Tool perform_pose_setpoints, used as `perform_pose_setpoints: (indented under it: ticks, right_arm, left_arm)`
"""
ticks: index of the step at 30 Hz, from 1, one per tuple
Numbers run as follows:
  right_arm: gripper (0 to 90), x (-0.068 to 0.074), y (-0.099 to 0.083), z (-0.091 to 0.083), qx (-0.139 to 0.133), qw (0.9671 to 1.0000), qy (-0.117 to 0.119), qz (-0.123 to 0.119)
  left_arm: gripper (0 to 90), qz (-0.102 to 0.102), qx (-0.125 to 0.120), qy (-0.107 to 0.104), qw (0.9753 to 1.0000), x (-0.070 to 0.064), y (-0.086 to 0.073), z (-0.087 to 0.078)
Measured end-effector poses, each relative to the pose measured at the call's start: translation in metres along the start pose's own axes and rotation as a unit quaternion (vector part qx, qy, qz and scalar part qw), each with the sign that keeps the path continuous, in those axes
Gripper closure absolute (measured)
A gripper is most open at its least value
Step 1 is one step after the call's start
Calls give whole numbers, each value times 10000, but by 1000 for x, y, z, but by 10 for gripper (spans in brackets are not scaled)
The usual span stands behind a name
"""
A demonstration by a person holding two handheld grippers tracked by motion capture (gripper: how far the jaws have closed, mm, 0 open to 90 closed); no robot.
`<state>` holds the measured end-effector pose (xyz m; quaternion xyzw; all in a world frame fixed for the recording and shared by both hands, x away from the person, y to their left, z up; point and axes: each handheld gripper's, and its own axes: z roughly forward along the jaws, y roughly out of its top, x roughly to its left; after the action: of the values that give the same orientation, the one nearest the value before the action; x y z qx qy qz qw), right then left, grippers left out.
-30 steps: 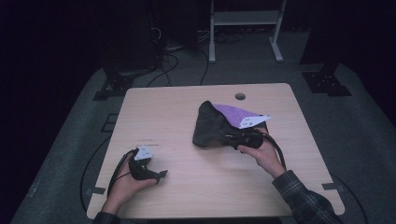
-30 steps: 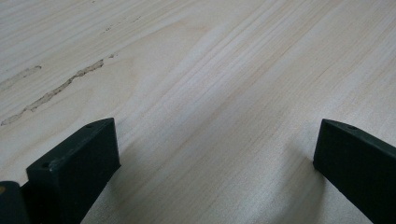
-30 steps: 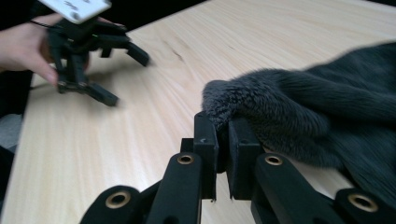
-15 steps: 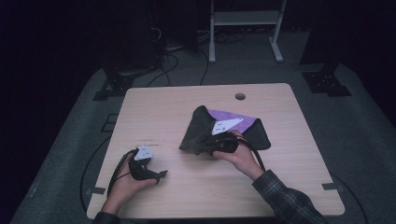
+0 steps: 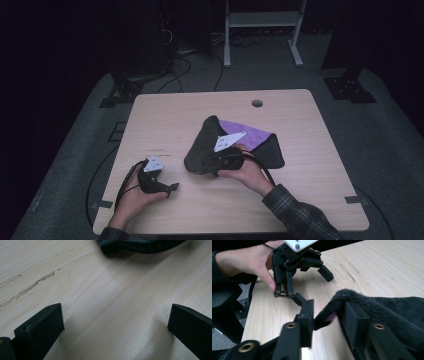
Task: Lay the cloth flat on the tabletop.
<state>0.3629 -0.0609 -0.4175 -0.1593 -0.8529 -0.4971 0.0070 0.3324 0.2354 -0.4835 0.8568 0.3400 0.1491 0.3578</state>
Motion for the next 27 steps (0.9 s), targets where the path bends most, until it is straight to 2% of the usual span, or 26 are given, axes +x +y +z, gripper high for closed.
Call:
perform_pose_setpoints:
  ticks: [4, 5, 7, 9, 10, 11, 14, 16, 18, 19, 21, 23, 24, 25, 27]
  right_arm:
    - [545, -2, 0, -12, -130, 9999, -70, -5]
    - [539, -4, -1, -21, -129, 9997, -183, -42]
    - [538, -5, -2, -25, -121, 9996, -262, -76]
    - [537, -12, -10, -40, -140, 9990, -411, 34]
    - [537, -12, -10, -40, -140, 9990, -411, 34]
    - [535, -18, -15, -48, -148, 9984, -538, 112]
    - [530, -24, -20, -57, -150, 9974, -673, 185]
    - [523, -33, -29, -69, -107, 9953, -927, 242]
    - [523, -36, -33, -74, -93, 9946, -1001, 274]
    - [521, -43, -41, -84, -44, 9923, -1189, 343]
    - [521, -49, -51, -94, 31, 9895, -1384, 413]
    - [520, -54, -61, -103, 114, 9864, -1564, 484]
    - [520, -54, -61, -103, 114, 9864, -1564, 484]
    - [520, -59, -71, -113, 150, 9840, -1673, 594]
    - [517, -63, -80, -120, 247, 9808, -1822, 643]
  left_arm:
    - [0, 5, 4, 2, 10000, 0, 0, 0]
    - [0, 5, 4, 2, 10000, 0, 0, 0]
    - [0, 2, 3, 4, 10000, 0, 0, 0]
    - [0, -1, -9, 6, 10000, 0, 0, 0]
    - [0, -1, -9, 6, 10000, 0, 0, 0]
    - [0, 3, -5, 6, 10000, 0, 0, 0]
    - [0, 2, -4, 10, 10000, 0, 0, 0]
    - [0, -5, -5, 13, 10000, 0, -1, 0]
    - [0, -3, -5, 14, 10000, 0, -1, 0]
    - [0, 12, 7, 15, 10000, 0, -1, -1]
    - [0, 11, 9, 19, 10000, 0, -1, -1]
    - [0, -4, 7, 26, 10000, 0, -1, -1]
    - [0, -4, 7, 26, 10000, 0, -1, -1]
    - [0, -8, 4, 32, 10000, 0, -1, -1]
    - [0, -9, 6, 34, 10000, 0, -1, -1]
